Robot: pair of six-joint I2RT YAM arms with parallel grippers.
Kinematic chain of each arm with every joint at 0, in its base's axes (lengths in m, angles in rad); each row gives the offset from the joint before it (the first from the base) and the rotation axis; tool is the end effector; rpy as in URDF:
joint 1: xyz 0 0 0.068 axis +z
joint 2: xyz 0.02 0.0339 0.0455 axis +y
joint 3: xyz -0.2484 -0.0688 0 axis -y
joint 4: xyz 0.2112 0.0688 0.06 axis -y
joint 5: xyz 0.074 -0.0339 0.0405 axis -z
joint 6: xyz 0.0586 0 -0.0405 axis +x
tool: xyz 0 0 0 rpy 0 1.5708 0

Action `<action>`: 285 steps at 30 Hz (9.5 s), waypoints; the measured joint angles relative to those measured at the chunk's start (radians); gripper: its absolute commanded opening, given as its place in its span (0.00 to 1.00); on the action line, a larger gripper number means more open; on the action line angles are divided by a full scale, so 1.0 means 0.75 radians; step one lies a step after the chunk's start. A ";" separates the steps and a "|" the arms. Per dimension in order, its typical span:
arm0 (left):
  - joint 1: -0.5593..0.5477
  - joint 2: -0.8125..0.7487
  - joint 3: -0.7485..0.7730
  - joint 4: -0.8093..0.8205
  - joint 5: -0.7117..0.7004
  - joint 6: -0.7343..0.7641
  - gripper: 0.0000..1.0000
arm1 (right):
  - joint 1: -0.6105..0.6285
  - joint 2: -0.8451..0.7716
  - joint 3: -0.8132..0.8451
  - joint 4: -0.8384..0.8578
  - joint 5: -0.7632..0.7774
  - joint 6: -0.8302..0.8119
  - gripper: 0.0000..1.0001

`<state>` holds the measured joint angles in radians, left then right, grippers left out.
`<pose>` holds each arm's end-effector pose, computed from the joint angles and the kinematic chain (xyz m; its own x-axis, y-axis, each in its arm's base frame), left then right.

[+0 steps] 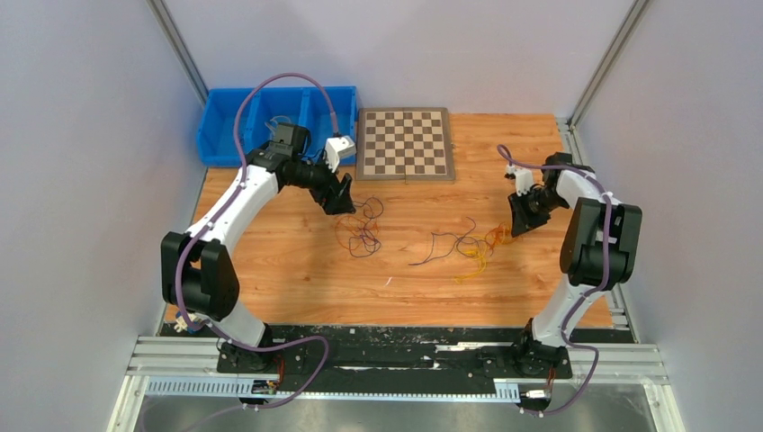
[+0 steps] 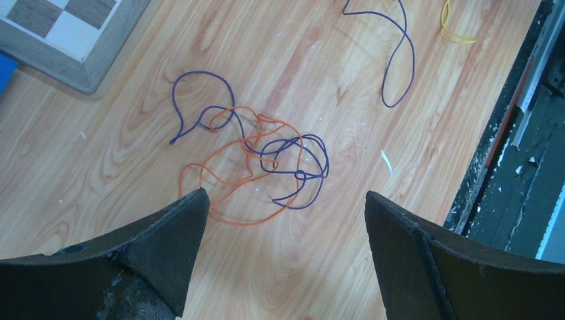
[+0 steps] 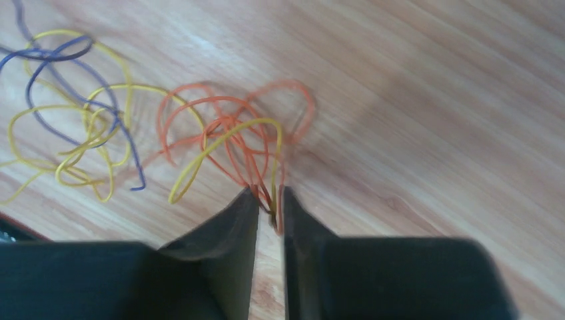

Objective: Untangle the cables

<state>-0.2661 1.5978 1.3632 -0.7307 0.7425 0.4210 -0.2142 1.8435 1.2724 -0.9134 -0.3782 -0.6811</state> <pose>0.2913 -0.1205 0.2747 -0.4931 0.4465 -0.7467 0.8399 0.4681 -0.2748 0.3057 -0.0443 0.1611 -0.8611 -0.4115 -0.2986 -0.4837 0.8441 0.2315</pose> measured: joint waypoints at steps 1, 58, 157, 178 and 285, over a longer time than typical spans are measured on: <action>0.000 -0.007 0.000 -0.003 -0.003 0.002 0.95 | 0.009 0.001 0.000 -0.013 -0.012 -0.003 0.00; -0.215 -0.080 -0.010 1.302 0.291 -1.101 0.00 | 0.684 -0.684 0.012 0.436 -0.734 0.503 1.00; -0.285 -0.003 -0.279 0.508 0.124 -0.519 0.85 | 0.503 -0.160 -0.230 0.461 -0.341 0.269 0.70; -0.112 -0.113 -0.262 0.498 0.024 -0.502 0.91 | 0.578 -0.197 -0.078 0.456 -0.411 0.308 0.00; 0.250 -0.317 0.005 1.046 -0.127 -1.122 0.00 | 1.062 -0.230 0.154 1.184 -0.592 0.848 0.00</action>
<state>-0.0784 1.3602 1.3666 0.0536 0.6476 -0.4206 0.5823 1.6707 1.3880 -0.0257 -0.8219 -0.0448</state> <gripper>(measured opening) 0.017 0.005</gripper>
